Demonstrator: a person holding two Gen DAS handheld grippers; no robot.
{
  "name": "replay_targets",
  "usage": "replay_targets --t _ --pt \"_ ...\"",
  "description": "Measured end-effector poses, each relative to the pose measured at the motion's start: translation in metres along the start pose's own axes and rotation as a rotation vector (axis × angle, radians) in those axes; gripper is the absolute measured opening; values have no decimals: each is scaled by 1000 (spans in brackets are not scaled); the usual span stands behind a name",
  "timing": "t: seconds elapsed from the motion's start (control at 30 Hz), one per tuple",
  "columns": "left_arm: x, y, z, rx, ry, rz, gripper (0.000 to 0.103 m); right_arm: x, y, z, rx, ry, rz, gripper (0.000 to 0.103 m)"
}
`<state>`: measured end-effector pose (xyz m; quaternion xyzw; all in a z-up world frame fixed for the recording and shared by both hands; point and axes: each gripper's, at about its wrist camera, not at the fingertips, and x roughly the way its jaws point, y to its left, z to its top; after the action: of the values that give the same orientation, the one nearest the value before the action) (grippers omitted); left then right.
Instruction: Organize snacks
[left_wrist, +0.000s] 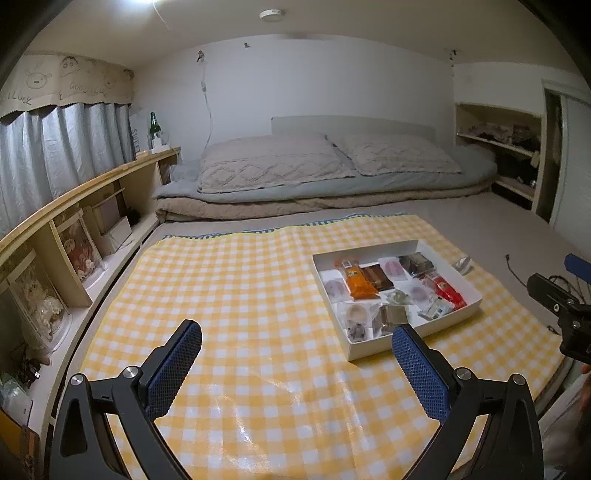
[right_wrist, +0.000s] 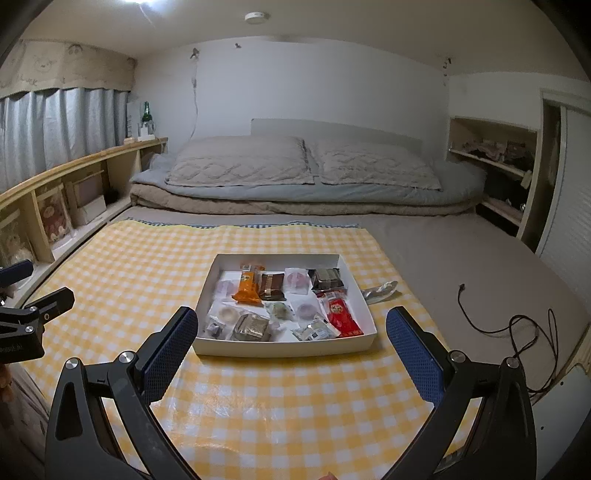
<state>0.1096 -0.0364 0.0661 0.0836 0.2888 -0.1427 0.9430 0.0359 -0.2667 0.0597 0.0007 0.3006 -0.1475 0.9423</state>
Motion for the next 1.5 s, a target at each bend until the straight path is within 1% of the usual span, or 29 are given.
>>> replay_targets --t 0.27,1.5 --pt "0 -1 -2 -8 0 0 103 3 4 -1 -18 2 1 103" --pt "0 -3 -4 -12 -3 3 103 4 4 -1 -16 3 1 103"
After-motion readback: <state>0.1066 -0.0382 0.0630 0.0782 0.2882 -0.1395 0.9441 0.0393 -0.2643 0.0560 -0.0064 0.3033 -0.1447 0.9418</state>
